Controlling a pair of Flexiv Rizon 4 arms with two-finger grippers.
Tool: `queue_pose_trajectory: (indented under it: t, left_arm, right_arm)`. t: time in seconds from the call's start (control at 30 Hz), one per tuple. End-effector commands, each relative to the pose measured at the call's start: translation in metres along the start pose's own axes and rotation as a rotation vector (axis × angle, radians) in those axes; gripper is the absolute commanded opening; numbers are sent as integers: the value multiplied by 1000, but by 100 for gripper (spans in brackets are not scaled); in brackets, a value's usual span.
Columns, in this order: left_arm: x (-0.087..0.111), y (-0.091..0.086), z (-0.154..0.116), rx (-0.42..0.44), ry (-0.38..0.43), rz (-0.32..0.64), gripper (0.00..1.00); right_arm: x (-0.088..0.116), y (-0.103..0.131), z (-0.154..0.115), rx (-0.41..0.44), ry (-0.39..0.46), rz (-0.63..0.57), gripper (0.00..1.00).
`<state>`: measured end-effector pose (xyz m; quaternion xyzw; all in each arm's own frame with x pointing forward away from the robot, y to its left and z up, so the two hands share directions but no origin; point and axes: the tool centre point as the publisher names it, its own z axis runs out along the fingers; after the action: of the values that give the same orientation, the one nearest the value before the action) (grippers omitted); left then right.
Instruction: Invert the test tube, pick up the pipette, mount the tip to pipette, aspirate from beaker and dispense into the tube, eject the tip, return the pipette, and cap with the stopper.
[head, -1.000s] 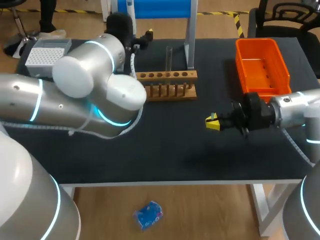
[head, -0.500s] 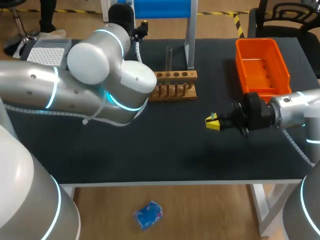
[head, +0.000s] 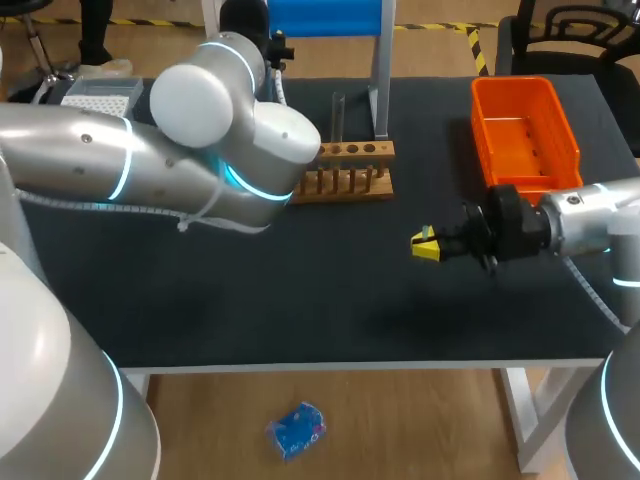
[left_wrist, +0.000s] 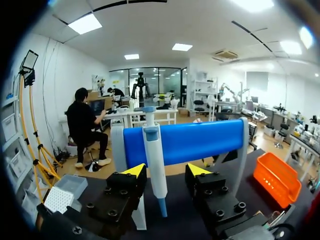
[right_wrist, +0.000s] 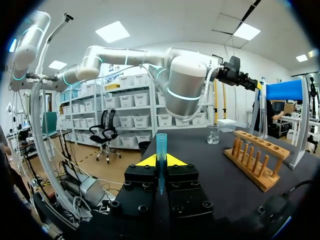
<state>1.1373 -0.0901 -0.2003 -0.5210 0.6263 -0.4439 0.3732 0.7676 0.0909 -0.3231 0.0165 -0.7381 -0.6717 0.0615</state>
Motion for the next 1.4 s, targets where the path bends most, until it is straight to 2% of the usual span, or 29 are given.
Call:
queue_pose_trajectory:
  t: [0.03,0.27,0.3,0.33,0.37,0.57,1.4]
  left_arm:
    - [-1,0,13,-5,-2,-5,51]
    - [-5,1,22,-10,0,-13,53]
    - [-5,1,23,-10,1,-14,55]
    - [-5,1,24,-9,2,-16,61]
    - [-6,0,25,-9,3,-17,61]
    - [-9,1,32,-11,4,-22,49]
    - [-17,0,51,-8,-4,-32,47]
  right_arm:
    - [0,0,0,1,-1,-1,0]
    - [0,0,0,1,-1,-1,0]
    - [0,0,0,1,-1,-1,0]
    - [0,0,0,1,-1,-1,0]
    - [0,0,0,1,-1,-1,0]
    - [0,0,0,1,-1,-1,0]
    - [0,0,0,1,-1,-1,0]
